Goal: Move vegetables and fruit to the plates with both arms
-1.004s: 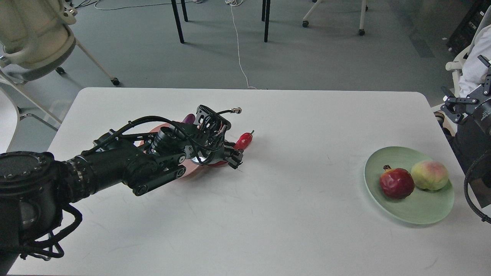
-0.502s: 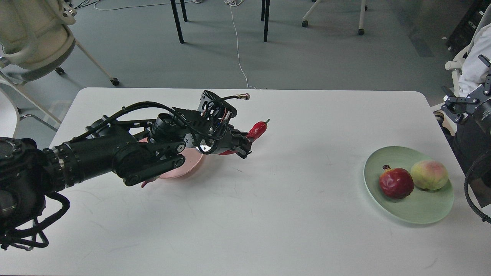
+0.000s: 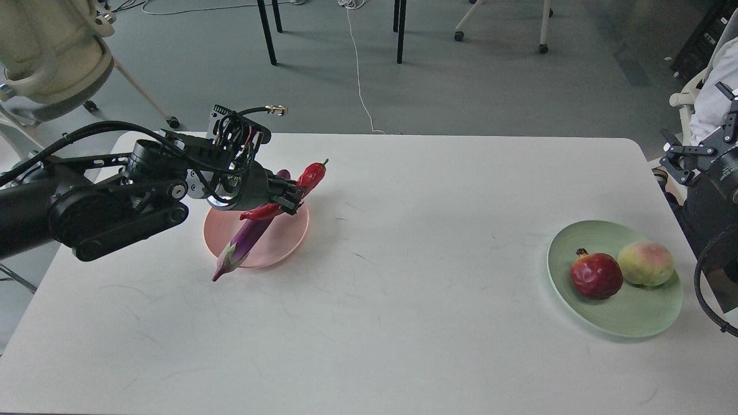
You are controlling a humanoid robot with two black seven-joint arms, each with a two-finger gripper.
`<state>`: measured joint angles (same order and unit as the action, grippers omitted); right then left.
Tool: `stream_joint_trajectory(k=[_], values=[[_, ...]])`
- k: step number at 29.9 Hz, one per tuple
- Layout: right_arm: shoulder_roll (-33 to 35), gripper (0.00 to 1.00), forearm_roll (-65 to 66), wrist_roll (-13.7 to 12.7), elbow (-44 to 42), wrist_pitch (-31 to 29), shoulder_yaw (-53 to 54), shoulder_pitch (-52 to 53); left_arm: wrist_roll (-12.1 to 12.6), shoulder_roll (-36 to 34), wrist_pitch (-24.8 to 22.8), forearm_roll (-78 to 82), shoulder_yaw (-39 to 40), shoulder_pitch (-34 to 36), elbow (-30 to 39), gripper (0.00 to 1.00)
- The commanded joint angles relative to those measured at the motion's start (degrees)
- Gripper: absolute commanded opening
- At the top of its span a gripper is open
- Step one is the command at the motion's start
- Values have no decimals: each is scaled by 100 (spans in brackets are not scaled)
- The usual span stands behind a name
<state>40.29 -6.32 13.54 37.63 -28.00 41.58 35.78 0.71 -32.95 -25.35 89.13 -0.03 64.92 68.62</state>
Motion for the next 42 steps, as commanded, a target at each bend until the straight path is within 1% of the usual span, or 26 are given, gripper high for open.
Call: stream_joint_trajectory(k=[1,5,7,8,9,10,11,19,20,22,26,28,29,30,34,36,40,41,42], values=[[-12,99,-1,0,-1,0,-1,-1,-1,-71,12,-10,21,-199,-33,16],[-4,99,-1,0,-1,0,-1,-1,8,-63,12,-18,12,-260,-42,18],[-4,99,-1,0,-1,0,-1,-1,17,-19,12,8,29,-296,-42,21],[-4,99,-1,0,-1,0,-1,-1,25,-1,21,17,30,-296,-60,27],[-4,99,-1,0,-1,0,-1,-1,34,25,30,25,21,-305,-77,37],[-4,99,-1,0,-1,0,-1,-1,43,43,82,26,12,-313,-95,51],[-4,99,-1,0,-1,0,8,-1,43,52,143,26,12,-314,-121,60],[-4,99,-1,0,-1,0,17,-1,25,25,206,8,47,-322,-121,69],[5,99,-1,0,-1,0,17,8,25,-10,214,-27,82,-322,-121,72],[5,99,-1,0,-10,0,17,8,-1,-36,293,-80,204,-296,-147,82],[5,99,-1,0,-28,0,157,52,-36,-54,793,-728,1196,-375,-410,97],[5,99,-1,0,-37,0,201,78,-27,-10,856,-1386,1592,-463,-691,97],[-4,99,-1,0,-45,0,228,87,34,25,839,-1807,1768,-454,-832,98],[-4,99,-1,0,-45,0,271,87,43,34,821,-2203,1900,-445,-938,98],[-12,99,-1,0,-54,0,421,96,34,-1,812,-4363,2489,-419,-1158,98],[-4,99,-1,0,-54,0,500,104,34,-10,821,-5366,2700,-410,-1385,98],[-4,99,-1,-1,-81,0,904,148,-80,86,821,-6993,2947,-428,-1975,98],[-12,99,-1,0,-81,0,939,157,-97,104,821,-7110,2974,-428,-2019,98],[-21,99,-1,8,-72,0,1149,157,-298,261,812,-7694,3130,-454,-2229,98]])
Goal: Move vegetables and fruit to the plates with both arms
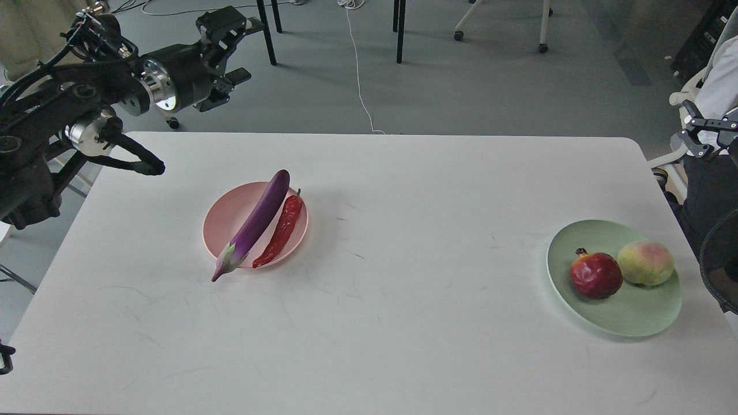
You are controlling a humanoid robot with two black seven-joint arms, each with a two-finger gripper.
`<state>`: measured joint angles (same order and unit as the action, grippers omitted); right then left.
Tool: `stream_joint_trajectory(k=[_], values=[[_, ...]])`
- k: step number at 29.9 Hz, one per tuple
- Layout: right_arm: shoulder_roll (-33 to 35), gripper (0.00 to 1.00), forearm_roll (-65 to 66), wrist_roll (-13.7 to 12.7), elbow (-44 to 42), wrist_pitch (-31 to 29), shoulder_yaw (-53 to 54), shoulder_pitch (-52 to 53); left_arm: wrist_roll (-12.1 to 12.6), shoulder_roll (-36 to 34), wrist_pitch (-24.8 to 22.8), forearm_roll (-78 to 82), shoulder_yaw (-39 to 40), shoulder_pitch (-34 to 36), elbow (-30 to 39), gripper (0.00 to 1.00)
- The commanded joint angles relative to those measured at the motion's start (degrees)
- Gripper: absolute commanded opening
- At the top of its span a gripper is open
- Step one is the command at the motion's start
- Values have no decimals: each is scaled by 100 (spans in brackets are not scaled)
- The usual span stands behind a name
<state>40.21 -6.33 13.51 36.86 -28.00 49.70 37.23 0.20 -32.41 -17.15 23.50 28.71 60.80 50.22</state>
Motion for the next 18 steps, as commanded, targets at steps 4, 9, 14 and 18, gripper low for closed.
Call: stream_joint_trajectory(k=[4,9,14,18], values=[[-267,99,0,160,-12,0,681,12,-898,585,-95,-2181,337,-130,-1162,98],[-329,98,-18,160,-12,0,716,3,-996,973,-499,-3209,363,-270,-1831,98],[-689,97,-18,116,-213,0,716,56,-978,1166,-983,-3914,916,-568,-2130,98],[-1180,97,-87,99,-714,0,725,354,-987,1342,-1085,-3958,1496,-902,-2183,98]])
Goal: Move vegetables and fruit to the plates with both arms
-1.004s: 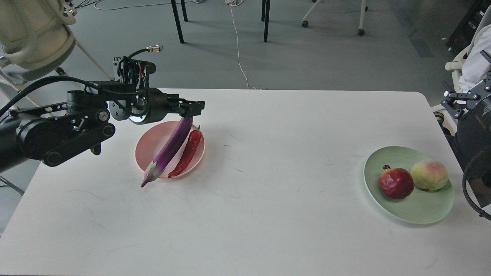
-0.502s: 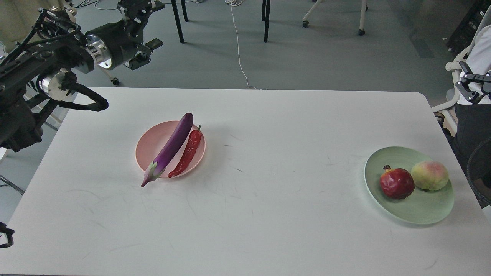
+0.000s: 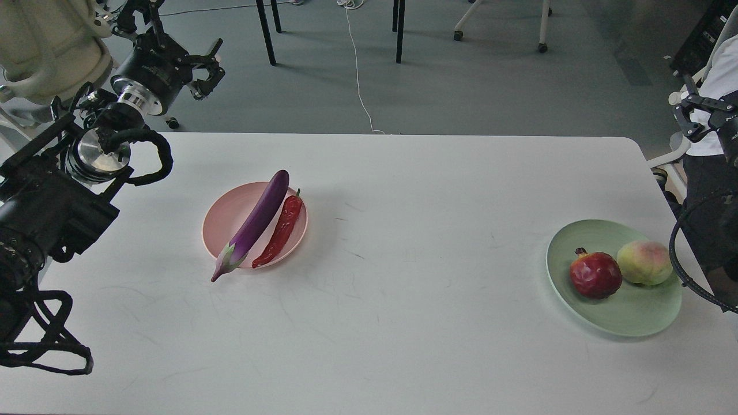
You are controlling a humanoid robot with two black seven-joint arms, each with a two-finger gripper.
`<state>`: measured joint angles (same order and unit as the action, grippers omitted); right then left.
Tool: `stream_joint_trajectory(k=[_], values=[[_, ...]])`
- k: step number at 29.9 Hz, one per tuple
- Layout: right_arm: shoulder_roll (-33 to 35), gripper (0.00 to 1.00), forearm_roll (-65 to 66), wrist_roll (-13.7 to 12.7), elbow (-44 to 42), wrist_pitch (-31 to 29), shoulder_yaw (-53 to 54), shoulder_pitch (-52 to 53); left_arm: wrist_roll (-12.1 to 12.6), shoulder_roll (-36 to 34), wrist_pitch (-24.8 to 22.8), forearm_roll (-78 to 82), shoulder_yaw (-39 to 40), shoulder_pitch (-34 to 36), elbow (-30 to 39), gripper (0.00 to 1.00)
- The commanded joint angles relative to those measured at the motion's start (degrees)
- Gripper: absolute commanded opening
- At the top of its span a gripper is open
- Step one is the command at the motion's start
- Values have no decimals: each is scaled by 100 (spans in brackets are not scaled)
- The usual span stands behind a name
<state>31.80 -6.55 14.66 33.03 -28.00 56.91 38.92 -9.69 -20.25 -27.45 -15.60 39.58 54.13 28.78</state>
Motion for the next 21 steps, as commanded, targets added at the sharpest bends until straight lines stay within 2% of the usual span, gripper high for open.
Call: stream_joint_trajectory(k=[1,6,10,21], values=[[-481,97,-179,-16,-471,0,13,247,2,188,-55,-83,593,-332,-39,98],[-912,98,-628,-77,-578,0,-4,291,46,496,-55,-391,1218,-658,-39,98],[-1220,99,-637,-103,-587,0,-57,282,55,663,-55,-576,1245,-781,-13,98],[-1317,99,-611,-112,-587,0,-302,265,46,637,-55,-550,1236,-966,40,98]])
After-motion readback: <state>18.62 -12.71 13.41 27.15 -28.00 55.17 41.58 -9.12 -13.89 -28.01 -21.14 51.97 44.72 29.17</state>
